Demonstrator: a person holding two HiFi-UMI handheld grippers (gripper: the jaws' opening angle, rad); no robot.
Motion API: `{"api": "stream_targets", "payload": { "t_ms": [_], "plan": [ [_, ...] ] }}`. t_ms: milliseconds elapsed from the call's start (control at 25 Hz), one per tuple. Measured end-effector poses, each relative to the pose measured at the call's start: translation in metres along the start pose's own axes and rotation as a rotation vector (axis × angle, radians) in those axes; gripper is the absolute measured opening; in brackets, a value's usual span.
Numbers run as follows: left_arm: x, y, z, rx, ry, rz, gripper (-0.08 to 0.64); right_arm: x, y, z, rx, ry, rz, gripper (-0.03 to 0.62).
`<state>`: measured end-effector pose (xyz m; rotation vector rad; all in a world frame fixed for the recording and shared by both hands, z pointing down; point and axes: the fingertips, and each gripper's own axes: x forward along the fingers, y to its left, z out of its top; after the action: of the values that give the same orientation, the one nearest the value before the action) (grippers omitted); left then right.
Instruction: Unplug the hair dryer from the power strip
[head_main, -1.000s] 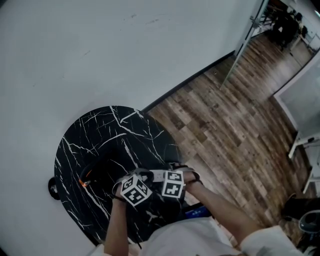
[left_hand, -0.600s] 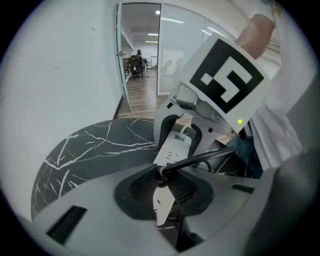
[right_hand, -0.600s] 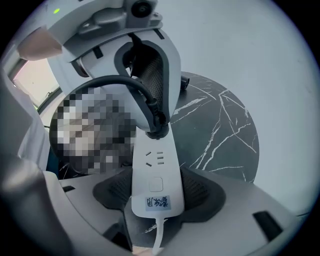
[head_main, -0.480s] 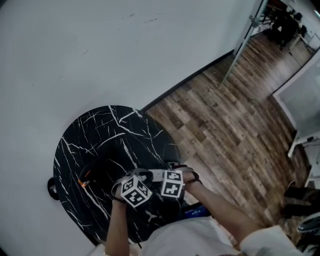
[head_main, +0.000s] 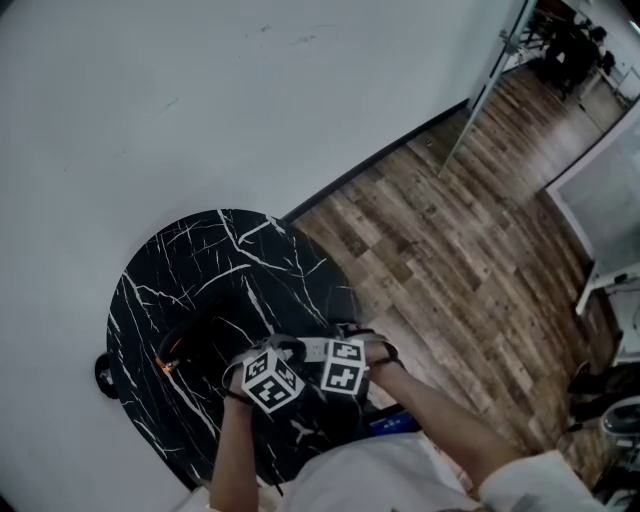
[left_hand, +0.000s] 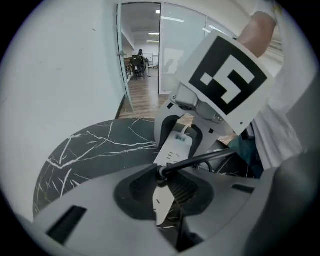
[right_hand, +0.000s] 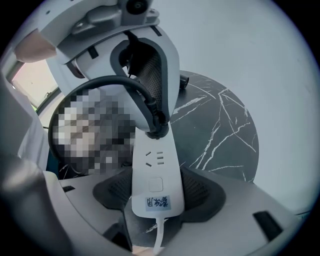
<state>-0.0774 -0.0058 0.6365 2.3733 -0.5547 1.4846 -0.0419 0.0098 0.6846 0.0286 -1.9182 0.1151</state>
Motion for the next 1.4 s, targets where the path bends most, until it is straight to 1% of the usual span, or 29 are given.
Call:
{"api": "stream_targets", "payload": {
  "t_ms": [40,80,120,240,320,360,400,520,600,680,800,920,1000,1080,1120,1200,1320,1400],
  "plan": [
    [0.0003,-0.0003,-0.0005,-0.003,-0.003,0.02,0.057,0.0001,0.0004,-0.0004,-0.002,0.001,-0.001,0.273],
    [0.0008,-0.0002,-0.0011,-0.014,-0.005,0.021,0.057,0.0001,0.0005,-0.0005,-0.005,0.001,-0.002,0.273],
    [0.0016,0.0002,-0.0015,-0.03,-0.004,0.004,0.057,-0.0002,0.0003,-0.0003,-0.008,0.0,-0.003,0.273],
    [0.0033,0.0025,-0.0012,-0.085,-0.003,-0.099,0.057,-0.0008,-0.0006,-0.0002,-0.012,-0.002,-0.007,0.273],
    [0.0026,0.0039,0.0001,-0.102,-0.007,-0.144,0.057,-0.0004,-0.0006,-0.0007,-0.005,-0.003,-0.007,0.273],
    [0.0021,0.004,0.0006,-0.096,-0.006,-0.144,0.057,0.0,-0.0003,-0.0007,0.0,-0.002,-0.005,0.273],
    [0.0016,0.0035,0.0007,-0.078,-0.003,-0.126,0.057,0.0003,-0.0002,-0.0005,0.002,-0.001,-0.004,0.273],
    [0.0001,0.0006,0.0002,-0.008,0.012,-0.026,0.057,0.0002,-0.0009,0.0001,0.002,-0.001,-0.004,0.273],
    [0.0002,0.0001,-0.0006,-0.011,0.007,0.011,0.057,-0.0001,-0.0007,0.0001,-0.003,-0.004,-0.005,0.273],
    [0.0005,0.0006,-0.001,-0.028,0.003,0.01,0.057,-0.0006,0.0001,-0.0003,-0.01,-0.009,-0.005,0.273],
    [0.0008,0.0021,-0.0002,-0.038,0.01,-0.033,0.057,-0.0011,0.0,-0.0015,-0.003,-0.012,-0.005,0.273],
    [0.0005,0.0027,0.0012,-0.03,0.021,-0.073,0.057,-0.0006,-0.0015,-0.0004,0.007,-0.01,-0.005,0.273],
    [-0.0001,0.0015,0.0015,-0.016,0.026,-0.066,0.057,0.0002,-0.0013,-0.0002,0.007,-0.007,-0.005,0.273],
    [-0.0007,-0.0005,0.0009,-0.004,0.024,-0.031,0.057,-0.0001,-0.0001,-0.0004,0.003,-0.008,-0.002,0.273],
    [-0.0006,-0.0009,0.0004,-0.008,0.023,-0.026,0.057,-0.0004,0.0003,-0.0006,0.001,-0.008,-0.001,0.273],
    [0.0012,0.0002,-0.0005,-0.031,0.021,-0.061,0.057,-0.0008,-0.0002,-0.0007,0.002,-0.009,-0.003,0.273],
    [0.0021,0.0063,0.0012,-0.113,-0.01,-0.16,0.058,-0.0009,-0.0015,-0.0006,0.01,-0.005,-0.006,0.273],
    [0.0001,0.008,0.0019,-0.148,-0.033,-0.184,0.06,-0.0007,-0.0007,-0.0001,0.013,-0.007,-0.004,0.273]
  ]
}}
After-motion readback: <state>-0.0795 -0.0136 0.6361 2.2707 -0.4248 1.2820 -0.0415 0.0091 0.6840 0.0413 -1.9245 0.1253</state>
